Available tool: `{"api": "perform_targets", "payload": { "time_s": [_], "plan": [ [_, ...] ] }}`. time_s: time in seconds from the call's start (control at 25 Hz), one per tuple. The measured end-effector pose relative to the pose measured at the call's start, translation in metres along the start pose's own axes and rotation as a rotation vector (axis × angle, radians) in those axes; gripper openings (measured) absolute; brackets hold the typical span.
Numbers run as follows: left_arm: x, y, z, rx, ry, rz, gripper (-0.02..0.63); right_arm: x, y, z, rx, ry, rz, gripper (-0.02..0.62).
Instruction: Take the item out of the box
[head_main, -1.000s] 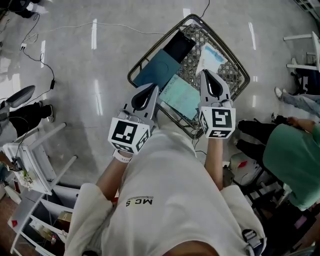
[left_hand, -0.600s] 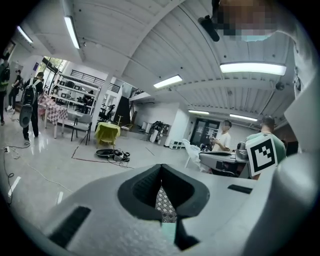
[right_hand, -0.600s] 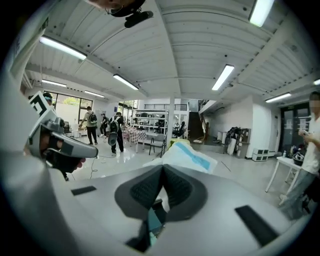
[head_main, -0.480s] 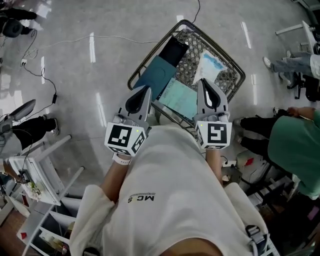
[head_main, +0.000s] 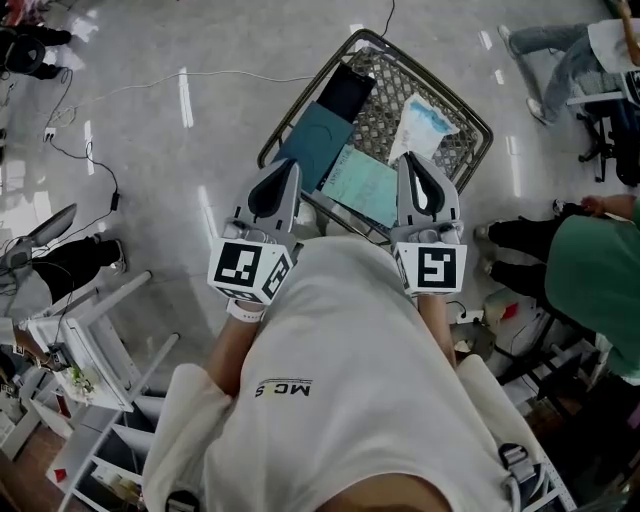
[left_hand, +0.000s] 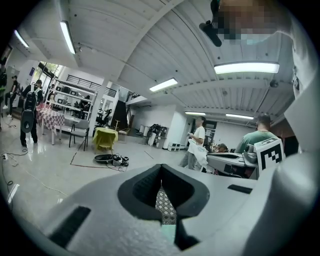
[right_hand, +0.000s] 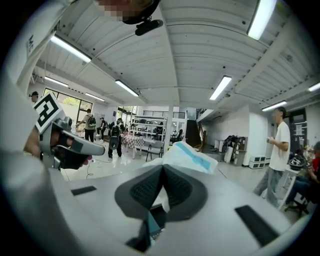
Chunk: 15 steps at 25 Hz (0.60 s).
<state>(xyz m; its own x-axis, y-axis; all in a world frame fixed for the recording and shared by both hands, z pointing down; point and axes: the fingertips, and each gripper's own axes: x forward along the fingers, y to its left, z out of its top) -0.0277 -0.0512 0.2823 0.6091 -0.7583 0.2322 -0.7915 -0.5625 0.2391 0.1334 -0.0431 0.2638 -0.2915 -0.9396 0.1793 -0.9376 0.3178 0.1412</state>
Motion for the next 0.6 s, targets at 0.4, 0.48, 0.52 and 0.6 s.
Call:
{"api": "perform_targets", "payload": {
  "time_s": [0.4,0.48,0.52,0.6],
  "plan": [
    [-0.0001,-0.0041,-0.0008,0.009,0.008,-0.009,0.025,0.0021,-0.0057,-0.0014,0.007,0.005,-0.018,0.017],
    [0.0005,-0.0037,-0.0014,0.008,0.010,-0.011,0.025,0.0027,-0.0066,-0.0018,0.012,0.004,-0.019,0.017],
    [0.0010,-0.0035,-0.0024,0.007,0.011,-0.011,0.025,0.0030,-0.0074,-0.0029,0.017,0.005,-0.020,0.017],
    [0.0023,-0.0033,-0.0042,0.002,0.013,-0.011,0.025,0.0032,-0.0093,-0.0050,0.031,0.009,-0.024,0.017]
  ]
}}
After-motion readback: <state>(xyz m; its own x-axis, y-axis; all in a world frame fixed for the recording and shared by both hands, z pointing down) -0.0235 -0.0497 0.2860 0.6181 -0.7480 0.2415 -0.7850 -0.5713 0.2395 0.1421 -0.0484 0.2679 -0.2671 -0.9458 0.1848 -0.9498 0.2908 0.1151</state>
